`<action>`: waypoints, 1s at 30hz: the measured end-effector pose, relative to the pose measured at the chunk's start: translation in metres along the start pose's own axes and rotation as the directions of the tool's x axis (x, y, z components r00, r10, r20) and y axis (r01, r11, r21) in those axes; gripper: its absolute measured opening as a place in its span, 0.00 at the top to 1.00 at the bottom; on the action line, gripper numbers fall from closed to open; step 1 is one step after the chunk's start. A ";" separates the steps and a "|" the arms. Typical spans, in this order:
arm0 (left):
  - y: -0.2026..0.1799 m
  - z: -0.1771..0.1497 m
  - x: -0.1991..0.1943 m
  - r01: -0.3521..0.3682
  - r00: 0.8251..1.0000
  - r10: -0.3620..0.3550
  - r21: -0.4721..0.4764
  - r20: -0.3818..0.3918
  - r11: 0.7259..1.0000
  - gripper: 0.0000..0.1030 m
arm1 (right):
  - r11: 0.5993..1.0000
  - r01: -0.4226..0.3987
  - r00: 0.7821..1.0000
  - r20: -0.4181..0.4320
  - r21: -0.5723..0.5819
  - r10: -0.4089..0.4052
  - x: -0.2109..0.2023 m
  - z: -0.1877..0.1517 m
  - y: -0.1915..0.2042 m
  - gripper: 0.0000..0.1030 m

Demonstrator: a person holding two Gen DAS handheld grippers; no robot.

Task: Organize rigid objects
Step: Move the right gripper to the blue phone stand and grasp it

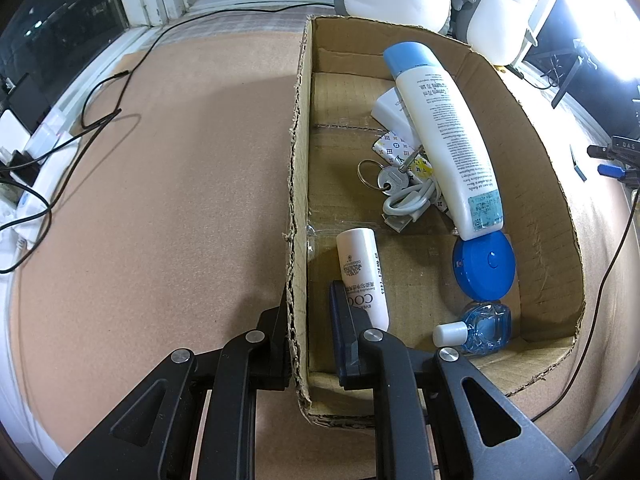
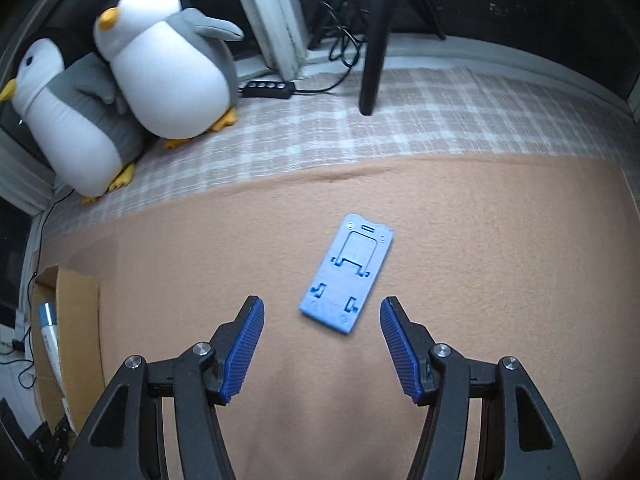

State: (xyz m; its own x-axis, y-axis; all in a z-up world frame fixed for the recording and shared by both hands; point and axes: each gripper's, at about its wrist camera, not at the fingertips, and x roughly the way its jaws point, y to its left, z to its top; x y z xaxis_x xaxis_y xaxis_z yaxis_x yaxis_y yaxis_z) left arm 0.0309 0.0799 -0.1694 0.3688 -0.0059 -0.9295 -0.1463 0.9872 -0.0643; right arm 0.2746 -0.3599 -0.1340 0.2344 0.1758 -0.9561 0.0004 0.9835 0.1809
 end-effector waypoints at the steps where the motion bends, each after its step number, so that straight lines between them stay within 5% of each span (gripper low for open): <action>1: 0.000 0.000 0.000 0.000 1.000 0.000 0.000 0.000 1.000 0.87 | 1.000 -0.005 1.000 -0.009 0.009 0.005 0.002 0.001 -0.001 0.45; 20: 0.000 0.000 0.000 0.000 1.000 0.000 0.001 0.000 1.000 0.87 | 0.998 0.065 0.993 -0.096 0.025 -0.062 0.034 0.024 0.004 0.47; 30: 0.000 0.000 0.000 0.000 1.000 0.000 0.000 0.000 1.000 0.87 | 0.995 0.098 0.989 -0.108 -0.023 -0.100 0.040 0.028 0.009 0.57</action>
State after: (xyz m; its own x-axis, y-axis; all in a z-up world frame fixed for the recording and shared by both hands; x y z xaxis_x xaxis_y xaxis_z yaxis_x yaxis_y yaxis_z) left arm 0.0309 0.0802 -0.1694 0.3690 -0.0063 -0.9294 -0.1465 0.9871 -0.0649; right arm 0.3108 -0.3449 -0.1642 0.1264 0.0801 -0.9887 0.0015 0.9967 0.0810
